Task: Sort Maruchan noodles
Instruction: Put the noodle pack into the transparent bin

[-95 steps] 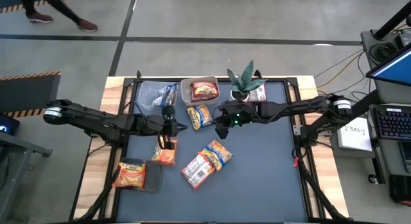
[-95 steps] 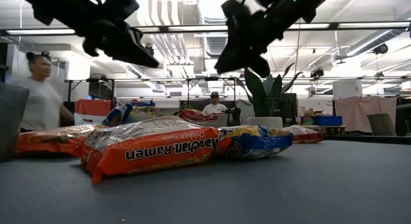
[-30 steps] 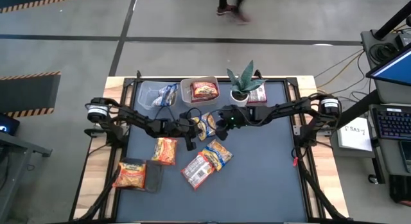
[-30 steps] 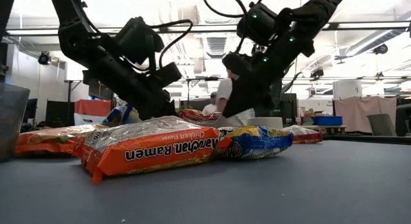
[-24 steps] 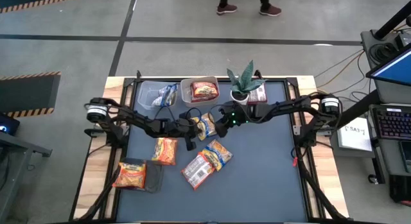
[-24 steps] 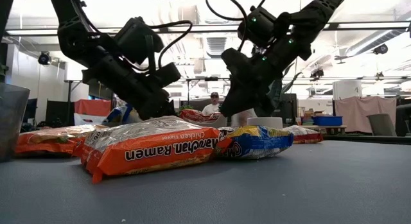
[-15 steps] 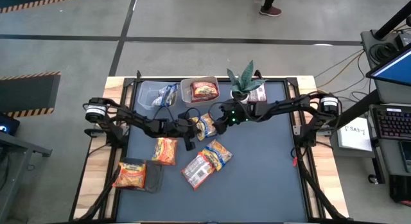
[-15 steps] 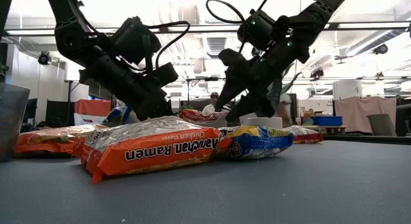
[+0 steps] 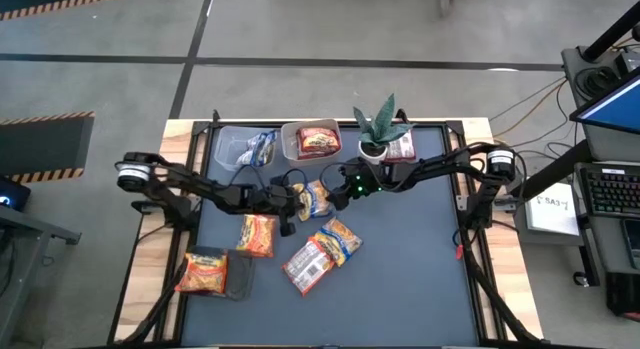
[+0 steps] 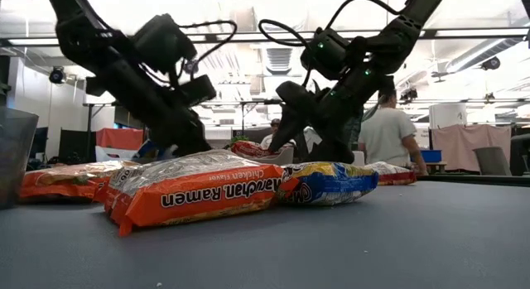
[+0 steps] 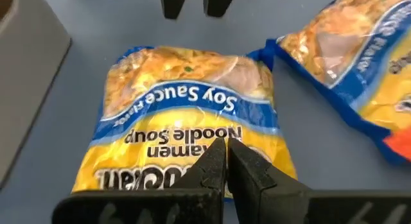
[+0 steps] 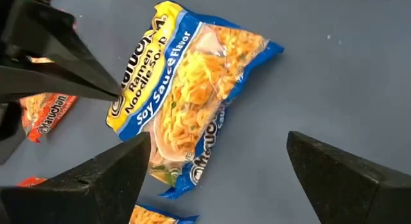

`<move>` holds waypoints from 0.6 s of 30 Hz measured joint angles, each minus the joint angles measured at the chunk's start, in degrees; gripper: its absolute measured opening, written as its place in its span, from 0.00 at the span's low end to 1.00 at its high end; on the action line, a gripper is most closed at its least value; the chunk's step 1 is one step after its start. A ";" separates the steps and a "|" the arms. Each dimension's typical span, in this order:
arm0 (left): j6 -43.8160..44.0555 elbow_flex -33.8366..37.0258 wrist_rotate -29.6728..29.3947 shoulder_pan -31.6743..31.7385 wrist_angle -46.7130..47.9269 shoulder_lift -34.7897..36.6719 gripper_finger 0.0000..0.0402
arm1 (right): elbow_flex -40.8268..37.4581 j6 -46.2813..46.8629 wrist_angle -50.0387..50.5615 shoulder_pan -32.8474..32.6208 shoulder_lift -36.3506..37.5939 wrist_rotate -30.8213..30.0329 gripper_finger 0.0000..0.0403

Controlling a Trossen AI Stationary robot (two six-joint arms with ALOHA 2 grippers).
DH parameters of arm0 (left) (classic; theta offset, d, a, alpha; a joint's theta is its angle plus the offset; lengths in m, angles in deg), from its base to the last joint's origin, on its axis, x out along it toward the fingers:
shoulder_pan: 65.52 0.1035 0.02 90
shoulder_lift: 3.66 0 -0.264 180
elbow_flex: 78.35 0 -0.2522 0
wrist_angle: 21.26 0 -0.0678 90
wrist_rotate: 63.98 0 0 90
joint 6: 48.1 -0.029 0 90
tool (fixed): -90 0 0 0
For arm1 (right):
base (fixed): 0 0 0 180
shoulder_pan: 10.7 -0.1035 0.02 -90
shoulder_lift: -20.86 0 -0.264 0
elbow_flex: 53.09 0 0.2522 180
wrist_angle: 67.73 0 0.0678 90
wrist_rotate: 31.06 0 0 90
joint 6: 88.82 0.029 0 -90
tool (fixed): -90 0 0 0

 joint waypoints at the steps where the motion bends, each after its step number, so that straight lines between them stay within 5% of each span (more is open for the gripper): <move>1: -0.02 0.06 0.01 0.00 1.01 1.04 0.00 | 0.00 0.00 -0.08 0.00 0.01 -0.01 0.88; 18: 2.69 1.84 -0.05 -0.17 -0.74 1.45 0.00 | 0.00 -0.15 -3.03 0.00 -0.96 1.62 0.88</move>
